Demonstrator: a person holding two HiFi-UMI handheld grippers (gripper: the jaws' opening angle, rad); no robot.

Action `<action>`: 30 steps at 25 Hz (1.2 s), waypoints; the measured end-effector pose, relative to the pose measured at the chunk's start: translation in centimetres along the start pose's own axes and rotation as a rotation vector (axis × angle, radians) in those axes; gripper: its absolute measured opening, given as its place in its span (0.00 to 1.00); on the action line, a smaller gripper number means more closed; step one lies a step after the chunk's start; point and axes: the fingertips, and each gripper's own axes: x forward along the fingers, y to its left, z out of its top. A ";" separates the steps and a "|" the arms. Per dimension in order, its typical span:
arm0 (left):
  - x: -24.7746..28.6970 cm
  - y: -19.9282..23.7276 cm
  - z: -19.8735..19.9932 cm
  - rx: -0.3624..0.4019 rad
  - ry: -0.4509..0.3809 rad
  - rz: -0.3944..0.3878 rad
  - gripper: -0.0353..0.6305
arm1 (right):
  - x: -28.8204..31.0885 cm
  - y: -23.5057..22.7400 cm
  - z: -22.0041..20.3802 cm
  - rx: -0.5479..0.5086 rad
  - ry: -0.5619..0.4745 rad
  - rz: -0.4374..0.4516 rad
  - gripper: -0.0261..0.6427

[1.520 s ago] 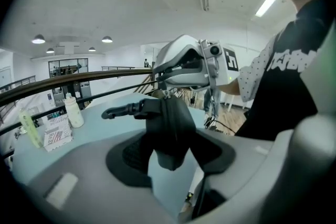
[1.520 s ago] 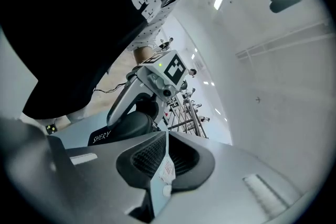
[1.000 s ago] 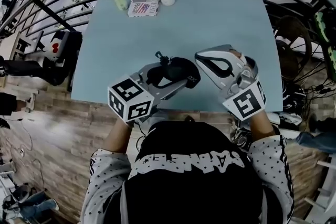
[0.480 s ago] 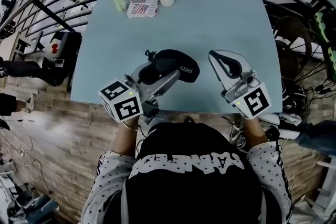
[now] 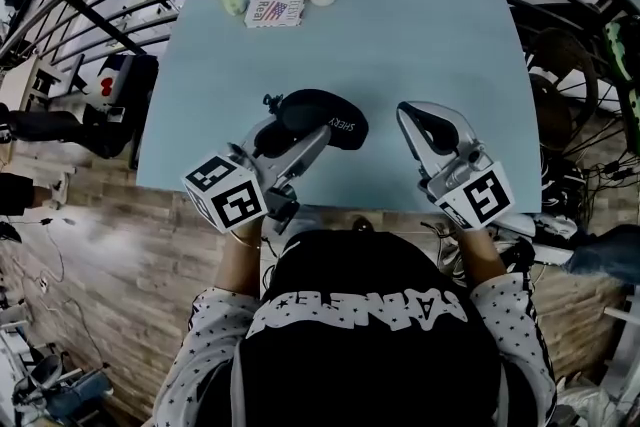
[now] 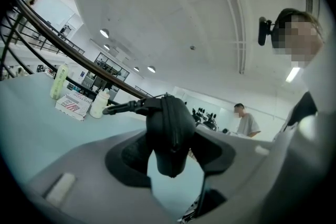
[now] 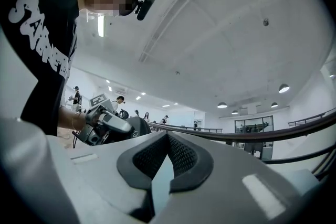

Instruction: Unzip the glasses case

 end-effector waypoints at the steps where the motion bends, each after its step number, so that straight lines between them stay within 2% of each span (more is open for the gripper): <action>1: -0.1 0.1 0.0 -0.001 -0.002 0.006 0.05 | 0.0 0.0 0.0 0.005 -0.002 0.002 0.05; 30: -1.9 0.3 0.3 -0.006 -0.012 0.050 0.05 | -0.2 0.7 -0.6 0.071 -0.007 -0.002 0.04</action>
